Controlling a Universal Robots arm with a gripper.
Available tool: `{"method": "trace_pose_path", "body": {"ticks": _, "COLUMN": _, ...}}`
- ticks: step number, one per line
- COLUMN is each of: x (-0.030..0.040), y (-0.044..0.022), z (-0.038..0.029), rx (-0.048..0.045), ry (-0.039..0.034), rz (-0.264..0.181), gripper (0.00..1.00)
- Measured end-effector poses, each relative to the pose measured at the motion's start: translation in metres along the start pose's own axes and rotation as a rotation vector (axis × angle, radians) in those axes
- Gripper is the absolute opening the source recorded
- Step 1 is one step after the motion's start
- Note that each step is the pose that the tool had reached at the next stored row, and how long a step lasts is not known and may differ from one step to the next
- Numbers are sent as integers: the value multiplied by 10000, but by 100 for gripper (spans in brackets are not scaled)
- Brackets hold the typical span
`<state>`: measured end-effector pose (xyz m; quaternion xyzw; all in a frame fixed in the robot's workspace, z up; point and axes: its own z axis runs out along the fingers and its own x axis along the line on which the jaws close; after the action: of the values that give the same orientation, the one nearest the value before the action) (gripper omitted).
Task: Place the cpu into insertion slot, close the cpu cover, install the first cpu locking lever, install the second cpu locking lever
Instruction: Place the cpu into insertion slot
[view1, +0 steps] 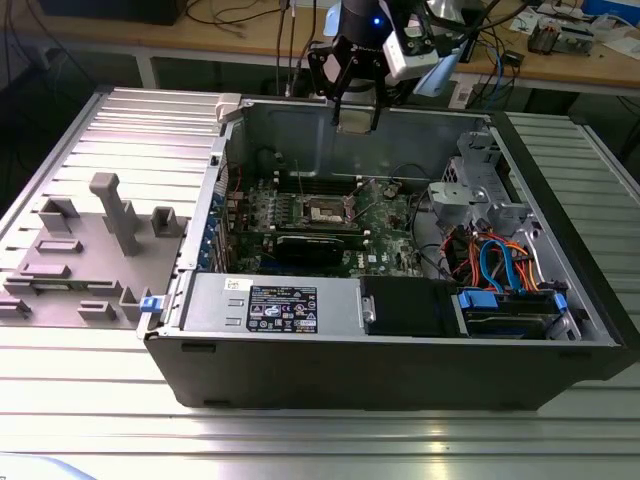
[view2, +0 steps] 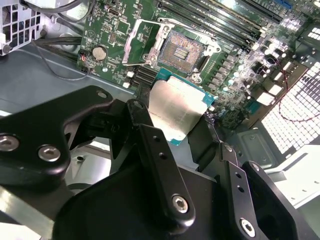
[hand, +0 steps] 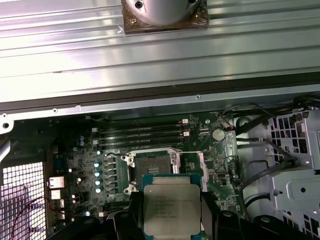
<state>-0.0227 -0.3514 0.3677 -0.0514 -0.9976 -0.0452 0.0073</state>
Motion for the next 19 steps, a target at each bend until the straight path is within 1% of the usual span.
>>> {"method": "trace_pose_path", "body": {"ticks": 8, "x": 0, "y": 0, "z": 0, "rx": -8, "ry": -37, "rz": 417, "gripper": 54}}
{"method": "trace_pose_path", "body": {"ticks": 16, "x": 0, "y": 0, "z": 0, "rx": -8, "ry": -38, "rz": 426, "gripper": 54}}
{"method": "trace_pose_path", "body": {"ticks": 19, "x": 0, "y": 0, "z": 0, "rx": -11, "ry": -52, "rz": 574, "gripper": 54}}
